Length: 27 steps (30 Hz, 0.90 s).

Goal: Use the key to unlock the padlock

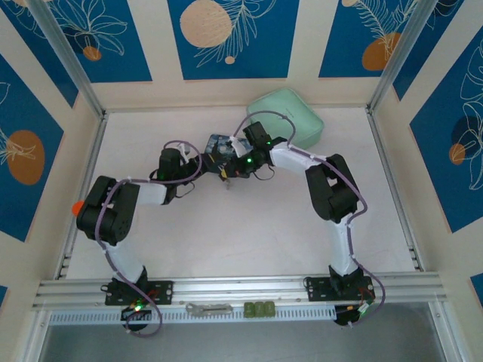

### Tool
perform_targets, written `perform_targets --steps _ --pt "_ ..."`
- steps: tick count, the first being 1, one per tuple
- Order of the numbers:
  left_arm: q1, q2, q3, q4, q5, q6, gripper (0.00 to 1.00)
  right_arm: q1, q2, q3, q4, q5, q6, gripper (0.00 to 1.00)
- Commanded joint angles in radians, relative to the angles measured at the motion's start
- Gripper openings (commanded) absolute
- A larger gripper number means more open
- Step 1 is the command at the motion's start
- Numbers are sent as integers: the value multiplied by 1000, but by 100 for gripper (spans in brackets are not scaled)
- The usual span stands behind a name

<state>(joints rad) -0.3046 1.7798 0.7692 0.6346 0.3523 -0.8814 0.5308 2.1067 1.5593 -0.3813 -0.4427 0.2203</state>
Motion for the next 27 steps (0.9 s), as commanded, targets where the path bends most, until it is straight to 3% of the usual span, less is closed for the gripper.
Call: perform_targets --steps 1,6,10,14,20,27 --pt "-20 -10 -29 -58 36 0 56 -6 51 22 -74 -121 116 0" --pt "-23 -22 -34 -53 37 -9 56 -9 31 -43 -26 -111 157 0" --pt "-33 -52 -48 -47 27 -23 60 26 -4 -65 -39 26 116 0" --pt "-45 -70 -99 61 11 -123 62 70 -26 -80 -21 140 86 0" --pt "-69 -50 -169 266 -29 -294 52 104 -33 -91 11 202 71 0" --pt "-88 56 -148 409 -52 -348 43 106 -47 -119 37 194 70 0"
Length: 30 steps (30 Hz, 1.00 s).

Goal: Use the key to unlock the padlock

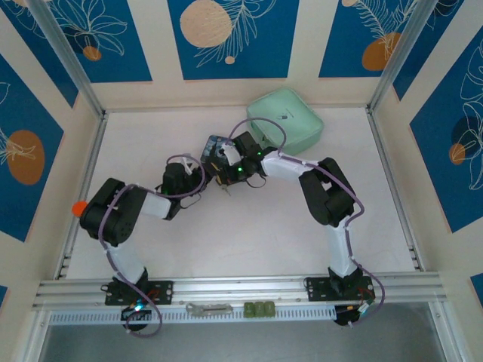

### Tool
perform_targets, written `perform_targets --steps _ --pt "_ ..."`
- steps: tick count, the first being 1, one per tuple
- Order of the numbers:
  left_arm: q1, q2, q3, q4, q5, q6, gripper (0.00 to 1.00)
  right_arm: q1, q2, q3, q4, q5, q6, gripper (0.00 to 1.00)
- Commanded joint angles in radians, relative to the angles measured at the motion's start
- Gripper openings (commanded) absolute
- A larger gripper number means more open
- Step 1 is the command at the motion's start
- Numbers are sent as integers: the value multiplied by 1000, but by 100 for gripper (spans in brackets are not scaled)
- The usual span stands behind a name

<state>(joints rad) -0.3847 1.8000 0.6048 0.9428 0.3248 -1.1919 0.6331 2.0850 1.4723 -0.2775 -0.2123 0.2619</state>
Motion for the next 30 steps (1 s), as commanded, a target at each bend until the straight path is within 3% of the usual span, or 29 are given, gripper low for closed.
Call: perform_targets --steps 1,9,15,26,30 --pt "-7 45 24 97 -24 -33 43 1 -30 -38 -63 -43 32 0" --pt "-7 64 54 80 -28 12 36 -7 -37 -47 -49 -94 20 0" --pt "-16 100 78 112 3 10 26 -9 -26 -33 -75 -99 -2 0" --pt "-40 147 50 175 19 -17 23 -10 -28 -17 -73 -107 -4 0" --pt "-49 158 43 197 12 -21 13 -10 -26 -11 -63 -122 8 0"
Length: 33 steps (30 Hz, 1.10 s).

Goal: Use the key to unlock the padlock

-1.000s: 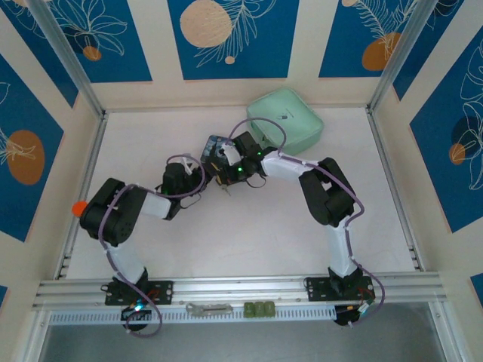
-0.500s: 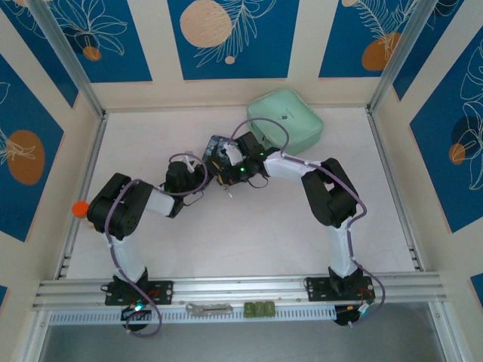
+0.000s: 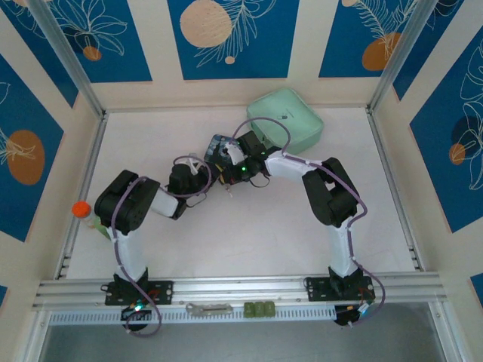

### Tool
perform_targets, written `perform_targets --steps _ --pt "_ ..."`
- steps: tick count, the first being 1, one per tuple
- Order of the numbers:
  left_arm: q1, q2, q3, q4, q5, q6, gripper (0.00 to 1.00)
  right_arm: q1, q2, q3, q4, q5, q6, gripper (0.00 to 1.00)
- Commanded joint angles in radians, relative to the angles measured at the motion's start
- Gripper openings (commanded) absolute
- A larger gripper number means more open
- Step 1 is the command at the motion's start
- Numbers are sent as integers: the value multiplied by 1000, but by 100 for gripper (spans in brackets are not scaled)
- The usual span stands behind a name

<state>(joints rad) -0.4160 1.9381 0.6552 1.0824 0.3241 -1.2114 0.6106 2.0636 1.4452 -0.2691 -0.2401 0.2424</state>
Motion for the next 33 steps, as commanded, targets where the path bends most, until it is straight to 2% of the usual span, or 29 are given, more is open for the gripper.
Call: perform_targets --steps 1,3,9,15,19,22,24,28,33 --pt "-18 21 -9 62 11 -5 8 13 -5 15 -71 -94 29 0" --pt "-18 19 -12 66 4 -4 0 13 -5 14 -71 -90 28 0" --pt "-15 -5 -18 30 -23 31 0 10 -32 -17 -66 -81 30 1" --pt "-15 19 -27 65 -48 22 0 -23 -175 -128 -31 -94 87 39" --pt "-15 25 -41 93 -73 17 0 -46 -258 -174 -44 -83 161 49" --pt "-18 27 -53 120 -99 8 0 -61 -296 -191 -45 -31 253 60" --pt "-22 27 -62 137 -119 7 0 -68 -312 -194 -44 41 327 64" --pt "-30 32 -74 172 -163 5 0 -80 -299 -184 -28 191 428 67" --pt "-45 54 -98 230 -230 -22 0 -98 -212 -128 -35 319 492 68"
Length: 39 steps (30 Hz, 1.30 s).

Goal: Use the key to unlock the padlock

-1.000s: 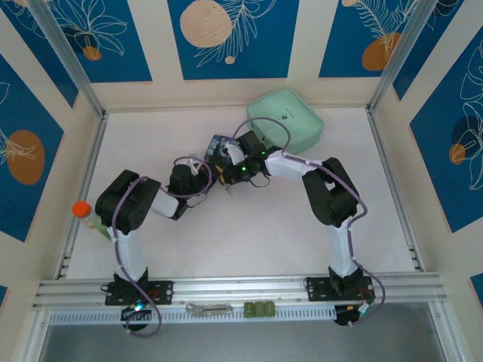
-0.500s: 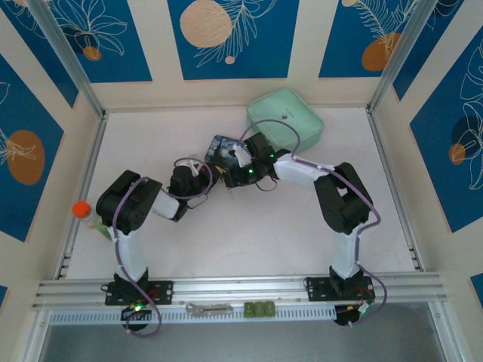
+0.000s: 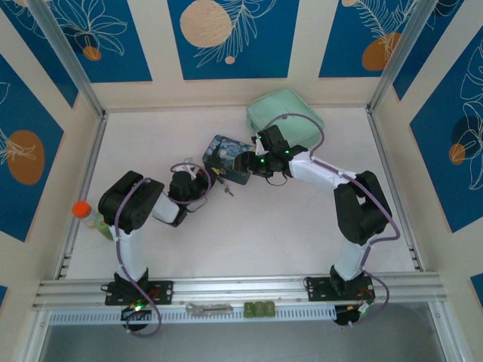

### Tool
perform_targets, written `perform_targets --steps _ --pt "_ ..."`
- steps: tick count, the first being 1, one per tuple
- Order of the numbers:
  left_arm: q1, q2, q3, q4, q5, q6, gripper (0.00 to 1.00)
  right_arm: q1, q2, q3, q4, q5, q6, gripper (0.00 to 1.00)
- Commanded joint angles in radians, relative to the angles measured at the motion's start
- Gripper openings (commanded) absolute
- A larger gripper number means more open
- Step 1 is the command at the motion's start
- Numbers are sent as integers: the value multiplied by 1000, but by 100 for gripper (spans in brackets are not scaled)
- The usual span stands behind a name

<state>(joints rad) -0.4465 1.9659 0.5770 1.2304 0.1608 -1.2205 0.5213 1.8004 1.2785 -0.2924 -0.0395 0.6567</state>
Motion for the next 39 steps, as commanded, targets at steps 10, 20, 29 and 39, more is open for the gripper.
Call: perform_targets --steps 10,20,29,39 --pt "-41 61 -29 178 -156 -31 0 -12 154 91 -24 260 187 68" --pt "-41 23 -46 179 -264 -11 0 -12 213 100 -38 301 244 66" --pt "-50 -14 -80 178 -441 -77 0 6 224 110 -42 310 254 65" --pt "-123 -27 -105 178 -640 -174 0 32 228 117 -40 318 288 64"
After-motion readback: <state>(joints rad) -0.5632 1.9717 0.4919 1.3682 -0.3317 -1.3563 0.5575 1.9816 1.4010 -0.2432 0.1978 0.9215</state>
